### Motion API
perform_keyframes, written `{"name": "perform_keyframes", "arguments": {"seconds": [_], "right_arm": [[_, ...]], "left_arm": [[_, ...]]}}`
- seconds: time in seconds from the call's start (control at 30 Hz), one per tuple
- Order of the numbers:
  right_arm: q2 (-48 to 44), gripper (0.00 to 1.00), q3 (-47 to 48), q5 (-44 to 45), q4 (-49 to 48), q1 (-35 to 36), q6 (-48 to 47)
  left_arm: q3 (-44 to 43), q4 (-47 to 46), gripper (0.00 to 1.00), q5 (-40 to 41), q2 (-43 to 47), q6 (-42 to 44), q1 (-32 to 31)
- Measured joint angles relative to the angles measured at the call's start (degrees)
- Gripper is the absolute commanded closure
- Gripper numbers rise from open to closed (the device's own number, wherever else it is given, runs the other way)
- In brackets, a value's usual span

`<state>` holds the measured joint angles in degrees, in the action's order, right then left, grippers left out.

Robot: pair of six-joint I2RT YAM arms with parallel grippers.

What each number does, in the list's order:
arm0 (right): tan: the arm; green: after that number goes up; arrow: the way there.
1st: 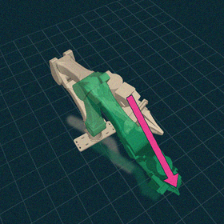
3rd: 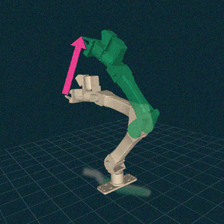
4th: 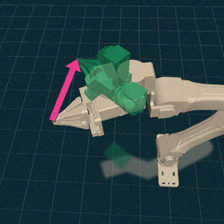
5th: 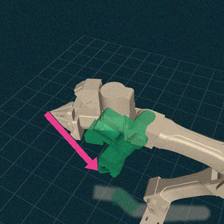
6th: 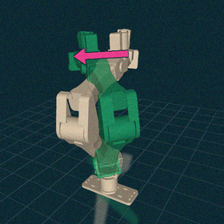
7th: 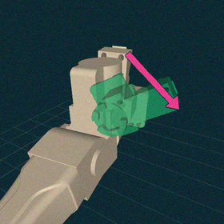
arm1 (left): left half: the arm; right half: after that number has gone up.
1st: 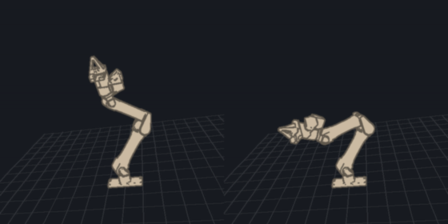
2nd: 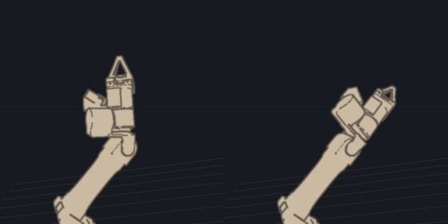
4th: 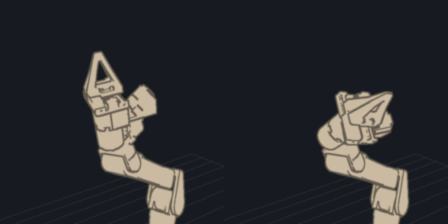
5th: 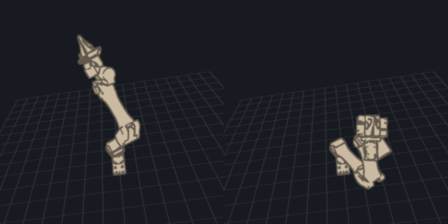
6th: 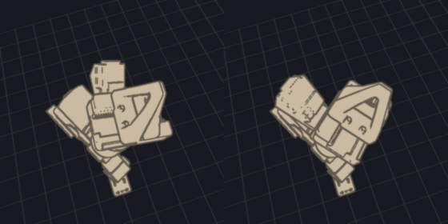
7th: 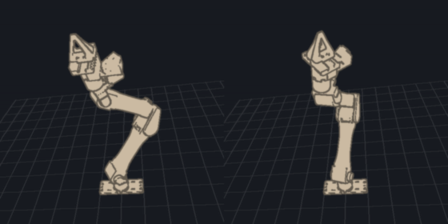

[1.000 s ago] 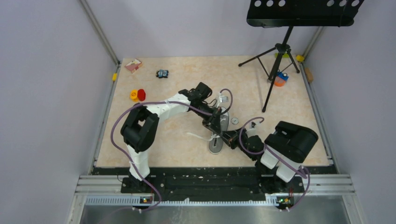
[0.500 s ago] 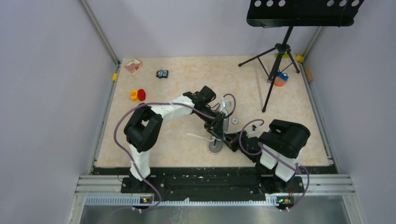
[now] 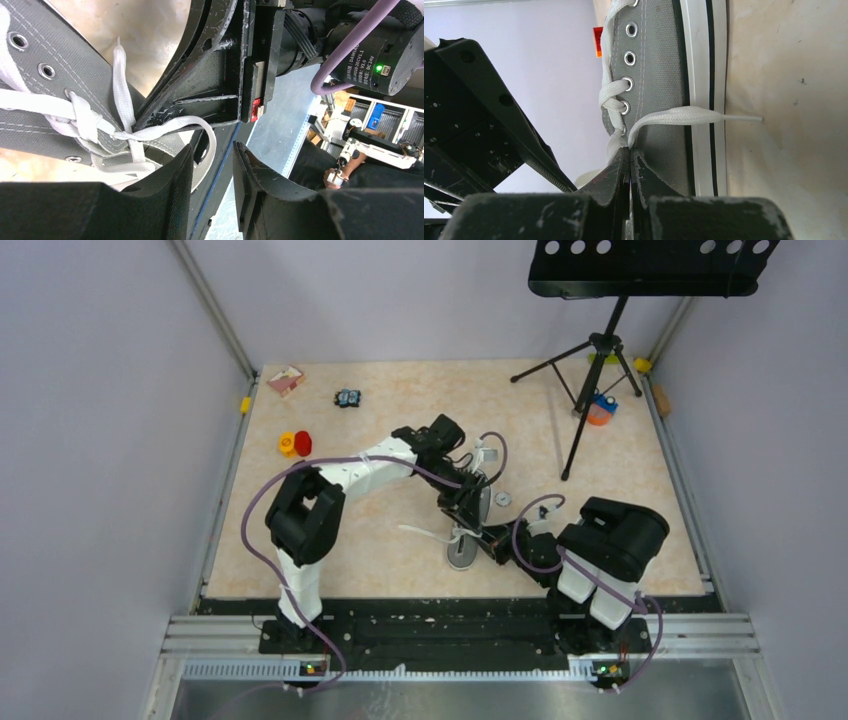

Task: Tie the shoes
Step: Cross the shoelace with the shoelace.

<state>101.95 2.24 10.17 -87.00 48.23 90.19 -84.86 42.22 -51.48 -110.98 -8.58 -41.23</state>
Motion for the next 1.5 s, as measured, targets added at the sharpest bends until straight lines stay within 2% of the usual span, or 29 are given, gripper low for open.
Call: {"name": "perform_keyframes", "arguments": {"seconds": [0.27, 0.43, 0.57, 0.7, 1.03, 1.17, 1.37, 1.5], "right_arm": [[0.0, 1.0, 0.0, -0.7, 0.0, 0.0, 0.4], [0.0, 1.0, -1.1, -0.9, 0.0, 0.0, 0.9], [0.0, 1.0, -1.6, -0.7, 0.0, 0.0, 1.6], [-0.4, 1.0, -1.9, -0.5, 0.0, 0.0, 1.6], [-3.2, 1.0, -1.9, 0.2, 0.0, 0.0, 1.5], [-3.7, 1.0, -1.9, 0.4, 0.0, 0.0, 1.4], [-3.7, 1.0, -1.9, 0.5, 0.0, 0.0, 1.4], [-3.7, 1.0, -1.9, 0.5, 0.0, 0.0, 1.4]], "left_arm": [[-0.3, 1.2, 0.61, 2.1, 0.0, 0.5, 0.8], [0.6, -2.7, 0.64, 3.0, 0.0, -1.7, 2.9], [2.6, -5.8, 0.76, 3.4, 0.0, -2.9, 4.6], [4.6, -7.6, 1.0, 2.6, 0.0, -3.6, 5.2], [9.7, -9.2, 1.0, -1.4, 0.2, -3.7, 4.2], [9.7, -9.2, 0.88, -1.6, 0.2, -3.6, 4.0], [9.7, -9.9, 0.83, -0.9, 0.3, -3.8, 4.0], [9.7, -10.2, 0.7, 1.3, 1.2, -3.9, 4.0]]}}
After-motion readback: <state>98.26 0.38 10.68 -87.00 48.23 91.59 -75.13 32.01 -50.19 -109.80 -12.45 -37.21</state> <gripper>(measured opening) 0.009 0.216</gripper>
